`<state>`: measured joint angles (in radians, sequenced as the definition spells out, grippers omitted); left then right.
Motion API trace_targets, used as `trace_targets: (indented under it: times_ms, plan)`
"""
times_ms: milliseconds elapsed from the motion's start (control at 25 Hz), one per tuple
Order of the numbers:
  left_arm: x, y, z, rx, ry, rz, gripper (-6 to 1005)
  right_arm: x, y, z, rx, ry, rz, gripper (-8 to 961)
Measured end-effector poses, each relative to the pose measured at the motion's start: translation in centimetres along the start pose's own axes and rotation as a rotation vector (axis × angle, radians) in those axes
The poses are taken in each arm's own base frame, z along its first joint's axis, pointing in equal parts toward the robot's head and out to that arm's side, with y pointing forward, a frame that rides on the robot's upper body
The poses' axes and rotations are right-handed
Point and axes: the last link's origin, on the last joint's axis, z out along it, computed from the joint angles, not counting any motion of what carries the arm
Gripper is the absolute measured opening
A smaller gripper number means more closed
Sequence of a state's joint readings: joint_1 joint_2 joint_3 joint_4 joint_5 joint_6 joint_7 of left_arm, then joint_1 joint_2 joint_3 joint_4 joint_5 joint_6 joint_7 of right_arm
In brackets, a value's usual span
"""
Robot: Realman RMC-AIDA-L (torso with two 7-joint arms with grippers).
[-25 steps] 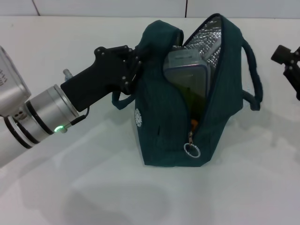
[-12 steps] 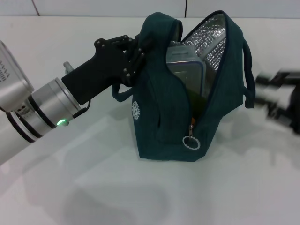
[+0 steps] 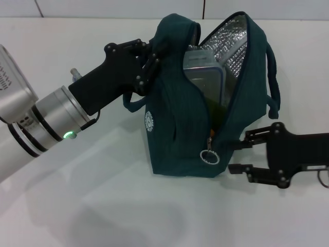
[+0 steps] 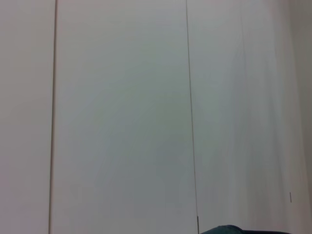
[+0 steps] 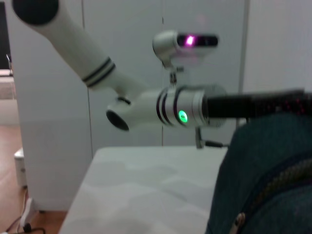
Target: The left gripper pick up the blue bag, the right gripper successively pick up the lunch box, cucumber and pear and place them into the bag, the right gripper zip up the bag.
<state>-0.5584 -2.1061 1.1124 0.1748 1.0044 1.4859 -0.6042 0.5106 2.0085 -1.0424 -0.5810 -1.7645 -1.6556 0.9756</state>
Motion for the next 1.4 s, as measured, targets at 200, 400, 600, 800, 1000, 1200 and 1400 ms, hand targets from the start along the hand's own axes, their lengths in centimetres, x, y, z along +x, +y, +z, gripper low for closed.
trace_targets:
  times_ms: [200,400,600,800,1000,1200,1400]
  plan:
    - [0.0,0.0,0.0,0.000,0.001,0.004,142,0.5,-0.5,2.2,-0.007,0.041,0.021,387]
    - [0.0,0.0,0.0,0.003,0.002,0.005,144,0.5,-0.7,4.0,-0.022,0.032,0.034,399]
    - [0.0,0.0,-0.1,0.004,0.001,0.007,146,0.3,-0.5,4.4,-0.032,0.022,0.024,359]
    - [-0.1,0.0,-0.2,0.007,-0.001,0.005,148,0.3,-0.5,4.3,-0.023,0.012,0.005,271]
    - [-0.1,0.0,-0.2,0.007,-0.001,0.005,150,0.6,0.1,4.4,-0.038,0.008,-0.040,137]
    - [-0.1,0.1,-0.1,0.003,-0.001,-0.001,152,1.0,0.7,5.5,-0.047,0.000,-0.075,47]
    - [-0.1,0.2,0.0,-0.003,0.003,-0.001,153,1.3,0.9,5.3,-0.005,-0.022,-0.122,34]
